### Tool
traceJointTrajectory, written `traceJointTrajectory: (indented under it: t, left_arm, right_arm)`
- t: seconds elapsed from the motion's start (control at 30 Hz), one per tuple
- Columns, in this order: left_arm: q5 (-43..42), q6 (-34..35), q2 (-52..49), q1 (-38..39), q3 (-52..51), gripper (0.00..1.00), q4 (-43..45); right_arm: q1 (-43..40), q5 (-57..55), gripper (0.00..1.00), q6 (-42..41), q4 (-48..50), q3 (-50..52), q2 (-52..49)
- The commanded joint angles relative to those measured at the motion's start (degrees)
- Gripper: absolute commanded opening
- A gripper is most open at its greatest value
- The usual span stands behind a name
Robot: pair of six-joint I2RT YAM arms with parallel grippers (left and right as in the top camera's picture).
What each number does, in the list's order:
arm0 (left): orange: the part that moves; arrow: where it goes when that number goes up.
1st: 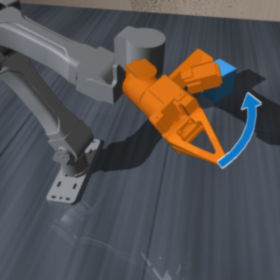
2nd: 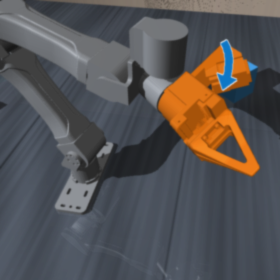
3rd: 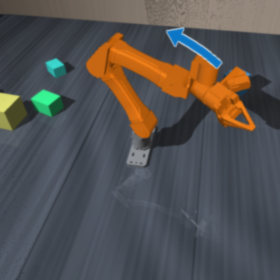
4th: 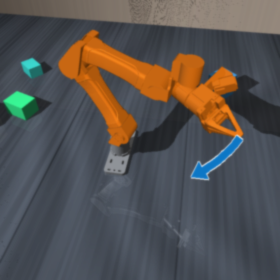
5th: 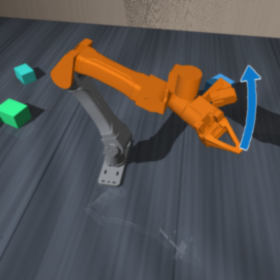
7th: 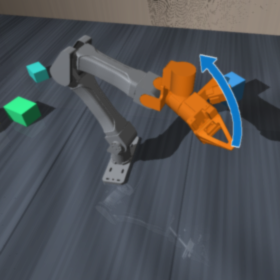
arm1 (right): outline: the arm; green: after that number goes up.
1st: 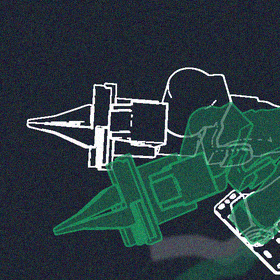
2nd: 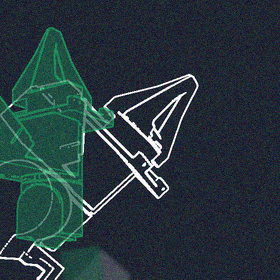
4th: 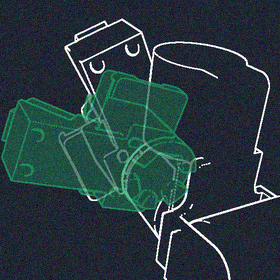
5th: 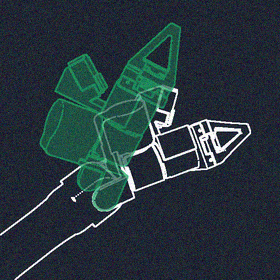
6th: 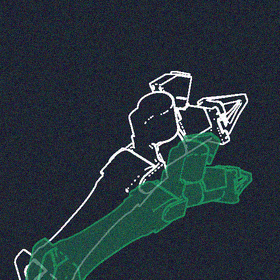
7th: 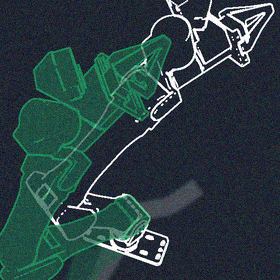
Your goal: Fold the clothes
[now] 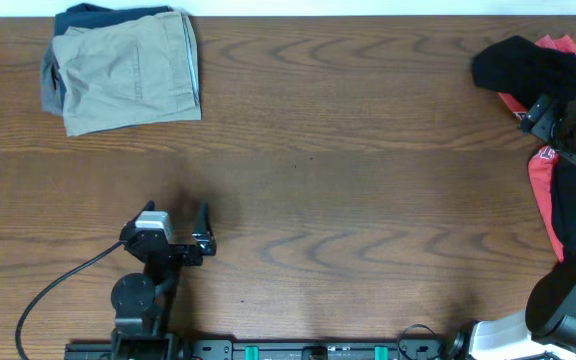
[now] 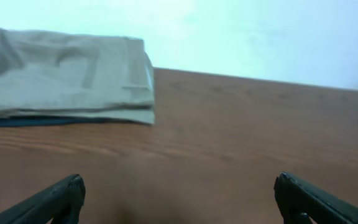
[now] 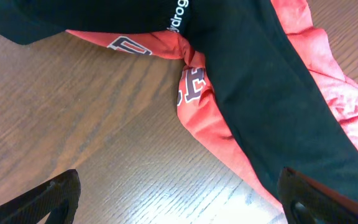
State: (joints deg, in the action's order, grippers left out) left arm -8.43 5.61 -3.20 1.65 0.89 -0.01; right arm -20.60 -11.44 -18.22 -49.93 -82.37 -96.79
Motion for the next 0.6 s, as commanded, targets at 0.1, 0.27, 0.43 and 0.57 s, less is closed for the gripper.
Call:
traceJointTrajectory:
  t: [0.1,0.27,0.43,0.57]
  left_arm:
    - [0.3,-1.3,3.1,-2.3,-0.7,0.98,-0.8]
    - [0.5,-1.5,3.1,-2.4,-0.7,0.98,-3.5]
    - [0.5,-1.5,3.1,-2.4,-0.7,0.98,-3.4]
    - [0.5,-1.5,3.0,-2.4,-0.7,0.98,-3.3]
  right_arm:
    - [0.0,-0.8,0.99,0.7,0.0,-0.3,0.1]
    - [0.0,-0.7,0.99,0.7,0.0,-0.3,0.1]
    - [0.0,-0.8,0.99,0.7,0.0,-0.3,0.1]
    - [0.0,-0.8,0.99,0.7,0.0,-0.3,0.1]
